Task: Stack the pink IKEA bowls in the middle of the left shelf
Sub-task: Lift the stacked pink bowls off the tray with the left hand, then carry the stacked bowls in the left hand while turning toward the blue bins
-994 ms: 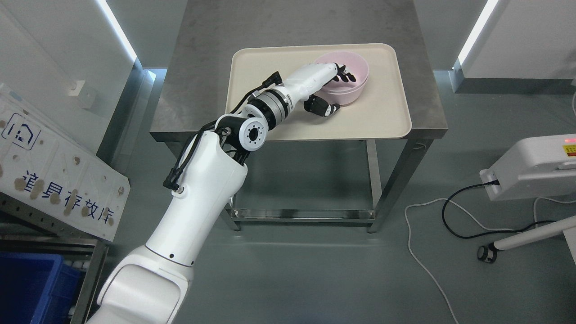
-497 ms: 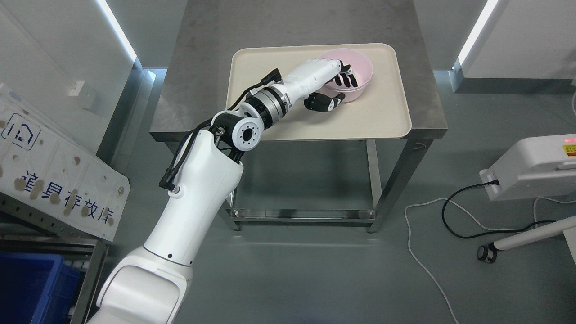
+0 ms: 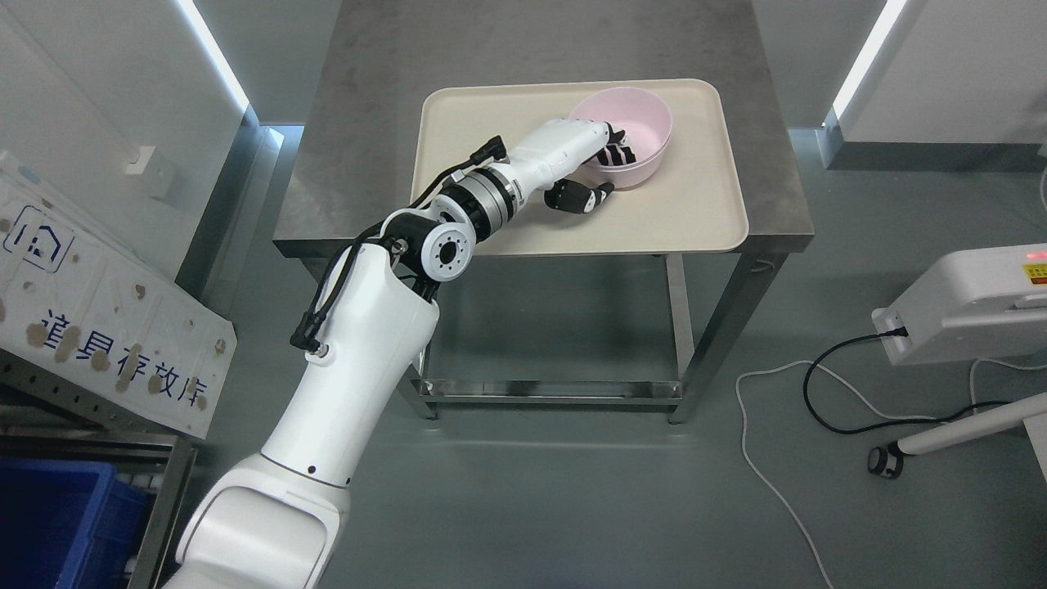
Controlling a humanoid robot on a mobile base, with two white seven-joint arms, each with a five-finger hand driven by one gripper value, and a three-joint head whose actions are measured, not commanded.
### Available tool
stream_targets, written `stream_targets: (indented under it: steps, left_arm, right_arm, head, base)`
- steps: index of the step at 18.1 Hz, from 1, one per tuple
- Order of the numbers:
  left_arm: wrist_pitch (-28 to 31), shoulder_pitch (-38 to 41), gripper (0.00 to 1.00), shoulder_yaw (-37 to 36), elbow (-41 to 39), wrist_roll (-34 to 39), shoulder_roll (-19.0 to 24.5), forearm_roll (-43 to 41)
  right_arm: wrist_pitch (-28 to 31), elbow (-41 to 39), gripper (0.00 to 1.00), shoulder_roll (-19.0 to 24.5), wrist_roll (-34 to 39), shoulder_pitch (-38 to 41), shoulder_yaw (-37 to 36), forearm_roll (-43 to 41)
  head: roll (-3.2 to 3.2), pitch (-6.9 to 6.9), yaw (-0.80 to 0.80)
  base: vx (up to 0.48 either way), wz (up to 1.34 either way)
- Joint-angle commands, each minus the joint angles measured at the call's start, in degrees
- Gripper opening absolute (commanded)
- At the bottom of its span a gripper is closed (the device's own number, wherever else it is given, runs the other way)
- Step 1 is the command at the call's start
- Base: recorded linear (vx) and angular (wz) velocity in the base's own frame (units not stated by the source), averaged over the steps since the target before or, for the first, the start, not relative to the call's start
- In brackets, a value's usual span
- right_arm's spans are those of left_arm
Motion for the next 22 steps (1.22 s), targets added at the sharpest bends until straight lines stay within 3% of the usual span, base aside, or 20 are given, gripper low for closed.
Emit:
stream_targets:
  steps: [1,5,12,19,22]
  left_arm:
    - [-4.3,-0.1,0.01,3.6,1.0,-0.1,1.0,0.1]
    - [-9.3,-0.1,0.01,11.1,-0.5,-0.5,1.0,4.6]
    - [-16.9,2.6,0.02,24.0,-8.5,-8.4,1.0,14.4]
    - [-18.3,13.6,0.03,25.0,-24.9,-10.1,1.0,23.7]
    - [-24.9,17.6,0.01,25.7,-26.4,-10.1,1.0,23.6]
  right_arm:
    - [0.0,0.0,1.0,-1.0,0.0,0.0,0.0,0.0]
    - [0.0,0.0,1.0,-1.0,0.0,0.0,0.0,0.0]
    - [0.0,0.0,1.0,-1.0,0.0,0.0,0.0,0.0]
    - [0.0,0.0,1.0,-1.0,0.0,0.0,0.0,0.0]
    - [0.0,0.0,1.0,-1.0,0.0,0.0,0.0,0.0]
  head:
    - [0.0,0.0,0.0]
    - [0.0,0.0,0.0]
    - [0.0,0.0,0.0]
    - [0.0,0.0,0.0]
    - [0.0,0.0,0.0]
  base:
    - [0.0,0.0]
    - [0.0,0.0]
    - [0.001,0.0]
    - [-0.005,-0.03]
    - [-0.021,-0.19]
